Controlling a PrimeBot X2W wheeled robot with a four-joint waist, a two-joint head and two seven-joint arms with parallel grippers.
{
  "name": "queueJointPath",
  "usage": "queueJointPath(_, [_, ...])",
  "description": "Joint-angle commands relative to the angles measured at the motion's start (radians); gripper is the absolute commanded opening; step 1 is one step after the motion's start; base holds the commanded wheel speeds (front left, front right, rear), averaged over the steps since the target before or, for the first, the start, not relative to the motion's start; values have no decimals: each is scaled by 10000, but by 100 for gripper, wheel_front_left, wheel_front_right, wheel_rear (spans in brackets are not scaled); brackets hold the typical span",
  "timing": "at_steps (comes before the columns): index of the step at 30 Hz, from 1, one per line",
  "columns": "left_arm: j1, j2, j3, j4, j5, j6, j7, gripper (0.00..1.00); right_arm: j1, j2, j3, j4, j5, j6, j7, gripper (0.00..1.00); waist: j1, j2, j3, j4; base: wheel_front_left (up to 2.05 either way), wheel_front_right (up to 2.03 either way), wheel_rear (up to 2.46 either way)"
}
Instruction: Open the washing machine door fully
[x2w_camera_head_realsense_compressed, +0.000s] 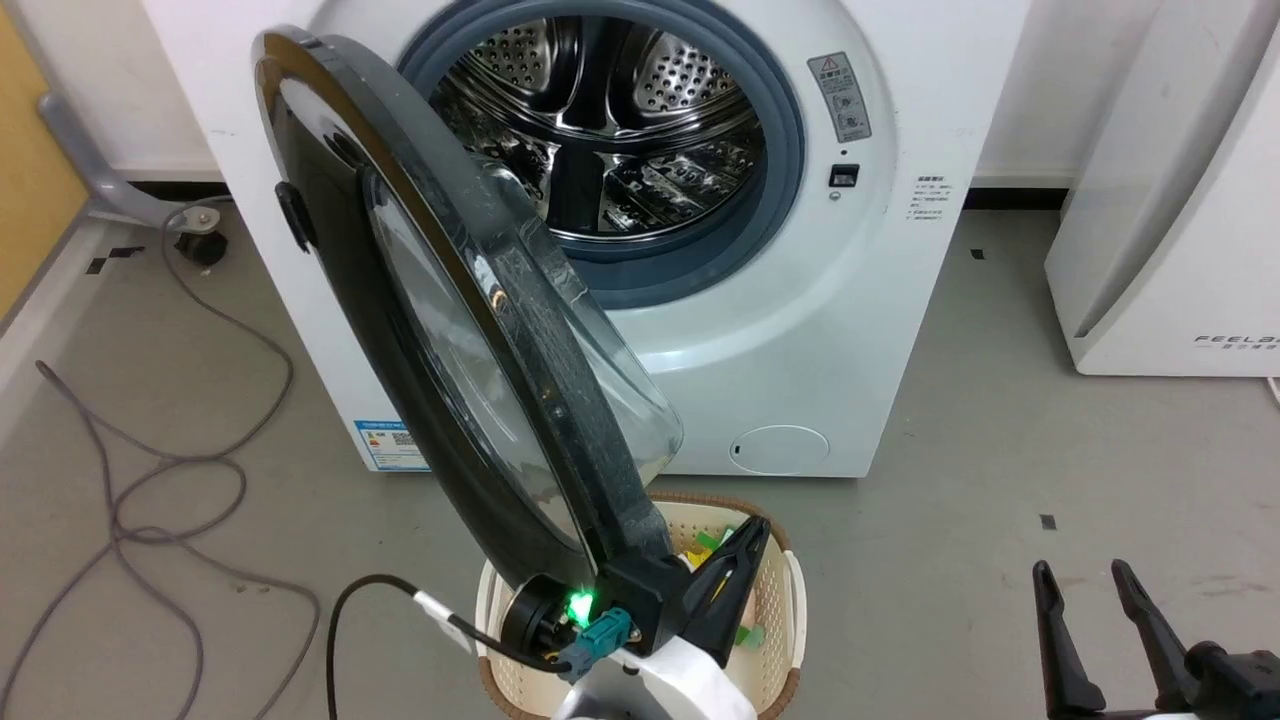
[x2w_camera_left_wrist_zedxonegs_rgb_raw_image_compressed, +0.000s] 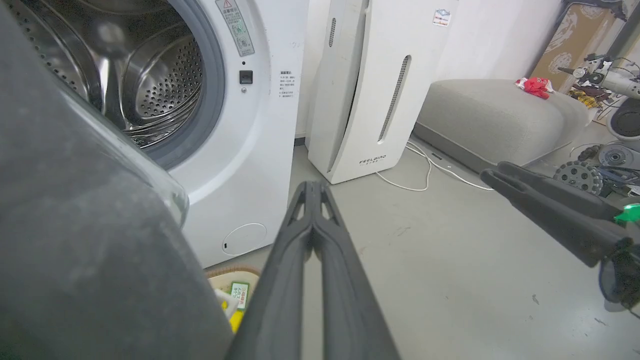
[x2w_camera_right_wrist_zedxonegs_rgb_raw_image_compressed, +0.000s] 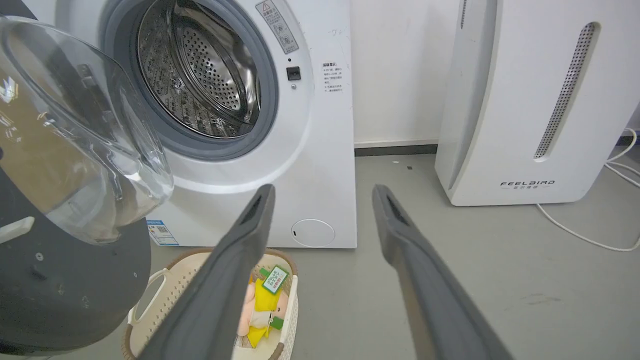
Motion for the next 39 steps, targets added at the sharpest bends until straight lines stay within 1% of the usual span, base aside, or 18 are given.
queueJointPath(1, [-134,45,98,154,-56,99,-25,0,-66,39,-11,17,71,6,-71,100,0,0,1,9,0,0,0])
queueJointPath(9, [-34,40,108,242,-161,309,98,0,-61,39,-70,107,147,6,-86,100,0,0,-34,177,0,0,0])
queueJointPath(15, [230,181,116,-213,-201,580,394,0,6,39,-153,138,185,6,-116,100,0,0,-69,357,0,0,0])
queueJointPath(20, [682,530,137,-840,-63,978,628,0,88,39,-150,113,258,6,-179,100,0,0,-102,546,0,0,0])
queueJointPath(21, [682,530,137,-840,-63,978,628,0,88,39,-150,113,258,6,-179,100,0,0,-102,546,0,0,0])
queueJointPath(22, [930,664,134,-1177,-33,1131,713,0,133,39,-164,104,267,6,-175,100,0,0,-107,657,0,0,0])
queueJointPath(24, [1166,851,112,-1506,77,1302,805,0,152,39,-163,102,261,6,-155,100,0,0,-114,777,0,0,0])
queueJointPath(25, [1166,851,112,-1506,77,1302,805,0,152,39,-163,102,261,6,-155,100,0,0,-114,777,0,0,0])
queueJointPath(26, [1435,1001,104,-1856,101,1449,915,0,153,39,-182,94,261,6,-137,100,0,0,-115,927,0,0,0])
queueJointPath(27, [1435,1001,104,-1856,101,1449,915,0,153,39,-182,94,261,6,-137,100,0,0,-115,927,0,0,0])
queueJointPath(28, [1696,1160,153,-2177,123,1633,1012,0,141,39,-171,80,258,6,-123,100,0,0,-121,1082,0,0,0])
queueJointPath(29, [1813,1238,192,-2329,135,1725,1040,0,142,39,-169,72,255,6,-118,100,0,0,-121,1174,0,0,0])
queueJointPath(30, [1813,1238,192,-2329,135,1725,1040,0,142,39,-169,72,255,6,-118,100,0,0,-121,1174,0,0,0])
queueJointPath(34, [2138,1544,296,-2835,287,2061,1189,0,139,39,-197,74,268,6,-89,100,0,0,-114,1604,0,0,0])
queueJointPath(39, [2491,1751,516,-3406,354,2491,1267,0,161,39,-191,99,289,6,-77,100,0,0,-132,2191,0,0,0])
